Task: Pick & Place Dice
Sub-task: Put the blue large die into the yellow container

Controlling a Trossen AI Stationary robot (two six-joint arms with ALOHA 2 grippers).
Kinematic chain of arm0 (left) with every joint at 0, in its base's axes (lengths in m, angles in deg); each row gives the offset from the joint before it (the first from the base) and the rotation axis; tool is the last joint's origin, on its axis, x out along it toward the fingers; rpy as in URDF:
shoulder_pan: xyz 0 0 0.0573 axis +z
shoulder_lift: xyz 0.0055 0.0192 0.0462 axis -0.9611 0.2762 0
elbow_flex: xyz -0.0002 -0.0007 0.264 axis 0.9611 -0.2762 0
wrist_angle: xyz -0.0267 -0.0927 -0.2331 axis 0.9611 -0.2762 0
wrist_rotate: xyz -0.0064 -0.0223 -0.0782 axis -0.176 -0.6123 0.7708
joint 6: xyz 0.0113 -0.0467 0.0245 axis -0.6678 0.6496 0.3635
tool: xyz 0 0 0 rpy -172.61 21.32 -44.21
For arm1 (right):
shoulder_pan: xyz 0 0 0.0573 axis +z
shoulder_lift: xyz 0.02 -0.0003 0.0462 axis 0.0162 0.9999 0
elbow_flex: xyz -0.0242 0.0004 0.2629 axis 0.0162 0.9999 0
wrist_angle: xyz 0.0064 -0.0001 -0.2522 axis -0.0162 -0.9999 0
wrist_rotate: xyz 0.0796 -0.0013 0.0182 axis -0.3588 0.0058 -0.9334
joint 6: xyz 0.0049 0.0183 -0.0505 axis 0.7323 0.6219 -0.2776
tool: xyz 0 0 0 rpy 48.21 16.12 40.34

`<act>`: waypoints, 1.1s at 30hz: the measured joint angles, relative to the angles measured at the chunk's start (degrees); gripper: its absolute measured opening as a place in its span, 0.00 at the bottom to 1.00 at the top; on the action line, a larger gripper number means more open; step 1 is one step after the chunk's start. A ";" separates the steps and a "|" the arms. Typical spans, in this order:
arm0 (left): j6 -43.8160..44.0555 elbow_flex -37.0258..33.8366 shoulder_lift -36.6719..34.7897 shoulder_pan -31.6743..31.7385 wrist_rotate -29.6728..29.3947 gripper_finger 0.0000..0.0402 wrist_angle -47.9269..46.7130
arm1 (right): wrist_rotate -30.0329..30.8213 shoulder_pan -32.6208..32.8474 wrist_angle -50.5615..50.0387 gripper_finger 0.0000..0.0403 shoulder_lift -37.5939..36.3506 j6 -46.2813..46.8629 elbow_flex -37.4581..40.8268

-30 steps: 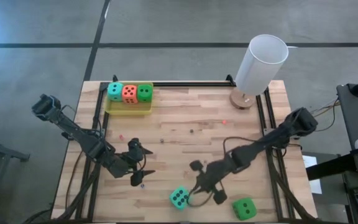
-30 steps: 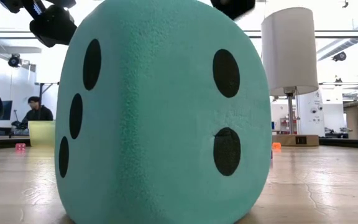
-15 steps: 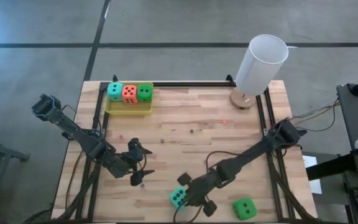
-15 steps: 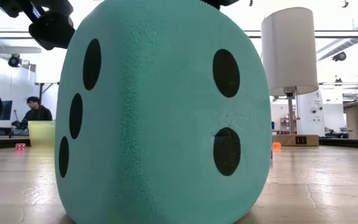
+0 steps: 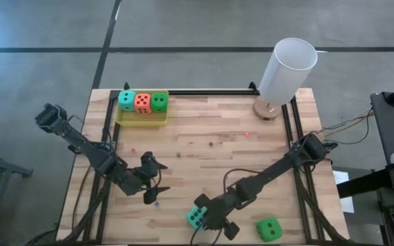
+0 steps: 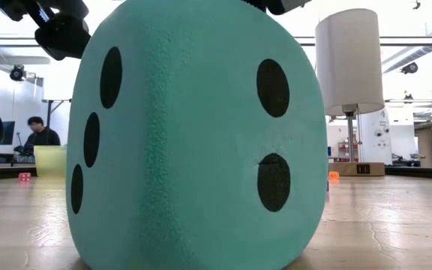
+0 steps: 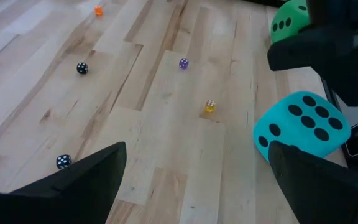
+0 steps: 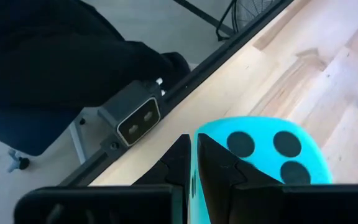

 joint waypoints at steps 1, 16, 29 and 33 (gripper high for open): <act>-0.02 0.00 0.00 0.00 -0.02 0.98 0.00 | -0.02 0.00 -0.05 0.07 0.04 -0.02 0.13; -0.03 0.00 0.00 0.02 -0.02 0.98 -0.07 | 0.87 -0.04 0.08 0.07 1.87 -1.13 0.64; -0.07 0.00 0.00 0.02 -0.04 0.98 -0.04 | 4.71 -2.41 -0.10 0.07 1.96 -1.57 0.95; -0.07 0.00 0.00 0.02 -0.04 0.98 -0.02 | 7.63 -3.84 -0.12 0.07 1.96 -1.76 1.29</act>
